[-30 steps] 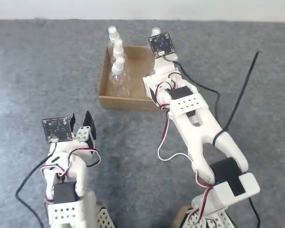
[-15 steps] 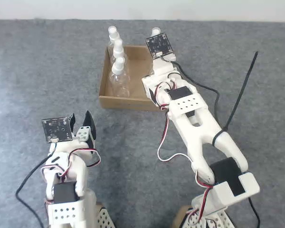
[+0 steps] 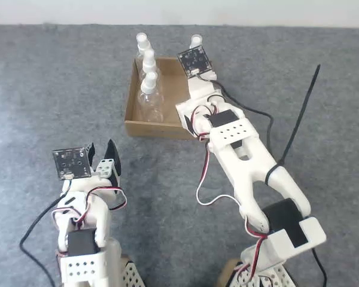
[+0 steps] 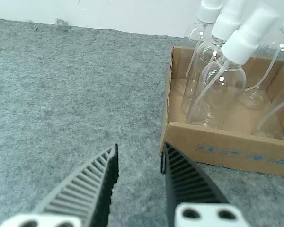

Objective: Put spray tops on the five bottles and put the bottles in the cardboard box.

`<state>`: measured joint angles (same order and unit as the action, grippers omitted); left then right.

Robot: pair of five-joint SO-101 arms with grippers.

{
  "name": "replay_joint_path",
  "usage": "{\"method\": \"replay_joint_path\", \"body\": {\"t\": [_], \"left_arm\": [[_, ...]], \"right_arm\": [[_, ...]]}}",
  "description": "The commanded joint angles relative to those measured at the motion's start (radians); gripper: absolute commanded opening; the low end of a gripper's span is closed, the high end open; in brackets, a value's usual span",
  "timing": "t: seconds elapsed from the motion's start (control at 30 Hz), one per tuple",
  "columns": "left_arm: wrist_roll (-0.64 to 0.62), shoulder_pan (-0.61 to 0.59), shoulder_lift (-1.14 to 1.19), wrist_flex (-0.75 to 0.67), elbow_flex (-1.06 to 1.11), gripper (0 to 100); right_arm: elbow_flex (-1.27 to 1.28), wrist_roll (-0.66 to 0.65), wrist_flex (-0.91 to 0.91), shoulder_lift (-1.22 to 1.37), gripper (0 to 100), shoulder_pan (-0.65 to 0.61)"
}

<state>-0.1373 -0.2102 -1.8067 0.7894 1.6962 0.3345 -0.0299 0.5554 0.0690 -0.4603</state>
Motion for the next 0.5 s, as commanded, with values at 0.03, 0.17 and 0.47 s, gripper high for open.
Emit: {"method": "replay_joint_path", "body": {"t": [0.03,0.17,0.47], "left_arm": [[0.006,-0.002,-0.014,0.006,-0.012,14],[0.006,-0.002,-0.014,0.006,-0.012,14],[0.006,-0.002,-0.014,0.006,-0.012,14]], "right_arm": [[-0.048,-0.012,0.033,-0.021,32.3,-0.005],[-0.049,-0.012,0.056,-0.022,32.3,-0.005],[-0.02,-0.012,0.107,-0.096,32.2,-0.001]]}}
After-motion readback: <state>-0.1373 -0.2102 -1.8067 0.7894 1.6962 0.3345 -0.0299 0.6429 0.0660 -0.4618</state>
